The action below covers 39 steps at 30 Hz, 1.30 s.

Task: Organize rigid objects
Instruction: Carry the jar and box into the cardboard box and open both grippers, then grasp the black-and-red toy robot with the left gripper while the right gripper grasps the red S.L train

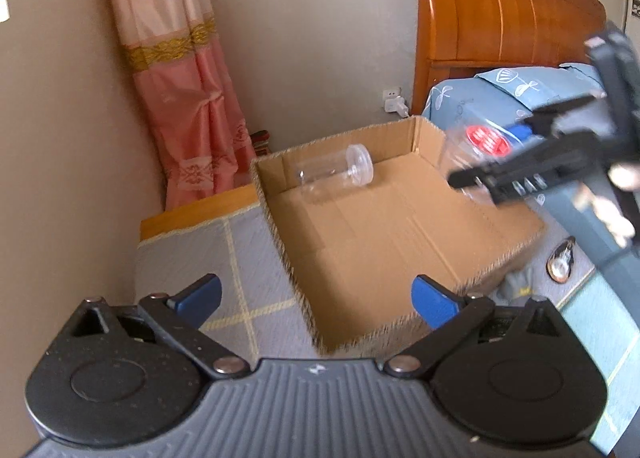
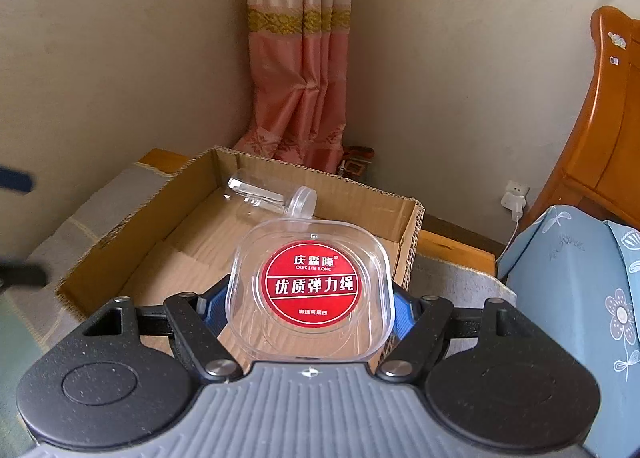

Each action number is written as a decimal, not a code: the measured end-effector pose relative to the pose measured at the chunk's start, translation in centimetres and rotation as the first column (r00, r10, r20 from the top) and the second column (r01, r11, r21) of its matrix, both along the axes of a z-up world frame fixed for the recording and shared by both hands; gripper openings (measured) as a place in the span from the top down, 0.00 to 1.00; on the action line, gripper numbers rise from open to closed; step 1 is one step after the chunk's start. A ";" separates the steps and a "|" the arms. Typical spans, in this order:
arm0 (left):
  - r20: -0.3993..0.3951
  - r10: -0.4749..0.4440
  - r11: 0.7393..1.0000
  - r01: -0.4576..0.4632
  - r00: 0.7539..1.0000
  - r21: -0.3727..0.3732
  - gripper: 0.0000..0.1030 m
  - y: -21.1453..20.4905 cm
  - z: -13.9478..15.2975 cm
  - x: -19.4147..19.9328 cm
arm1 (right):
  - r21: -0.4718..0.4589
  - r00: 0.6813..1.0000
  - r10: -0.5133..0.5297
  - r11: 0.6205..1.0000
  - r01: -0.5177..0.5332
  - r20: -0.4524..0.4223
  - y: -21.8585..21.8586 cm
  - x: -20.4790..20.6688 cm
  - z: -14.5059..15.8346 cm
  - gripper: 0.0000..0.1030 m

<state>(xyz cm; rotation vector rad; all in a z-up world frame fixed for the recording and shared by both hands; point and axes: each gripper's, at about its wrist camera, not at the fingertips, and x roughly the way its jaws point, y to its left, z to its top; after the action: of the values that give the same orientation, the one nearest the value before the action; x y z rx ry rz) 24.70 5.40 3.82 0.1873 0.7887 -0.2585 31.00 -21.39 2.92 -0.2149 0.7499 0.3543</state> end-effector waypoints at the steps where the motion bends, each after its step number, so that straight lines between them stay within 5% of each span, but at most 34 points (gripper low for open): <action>1: 0.000 0.001 1.000 -0.001 1.000 -0.003 0.02 0.2 -0.2 -0.4 | -0.007 1.000 -0.007 1.000 0.007 0.007 0.2 0.4 -0.2 0.23; 5: -0.020 0.003 1.000 -0.003 1.000 -0.028 0.02 0.6 -1.2 -2.1 | 0.006 0.999 -0.038 0.999 0.038 0.010 0.2 0.8 -0.6 0.01; 23: 0.028 0.002 0.998 0.000 1.000 -0.055 0.02 0.3 -2.6 -7.6 | 0.083 0.997 -0.001 0.997 -0.005 0.075 -2.0 -9.0 2.2 0.00; 39: -0.035 0.009 0.997 -0.011 0.999 -0.076 0.01 2.6 -7.5 -12.2 | 0.091 0.995 -0.079 0.992 0.084 -0.055 -1.4 -19.3 -7.7 0.00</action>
<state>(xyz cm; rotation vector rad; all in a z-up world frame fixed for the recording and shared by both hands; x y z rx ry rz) 12.52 8.02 -3.65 0.1071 0.8128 -0.2826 11.65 -22.77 -4.78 -0.0873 0.7887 0.3172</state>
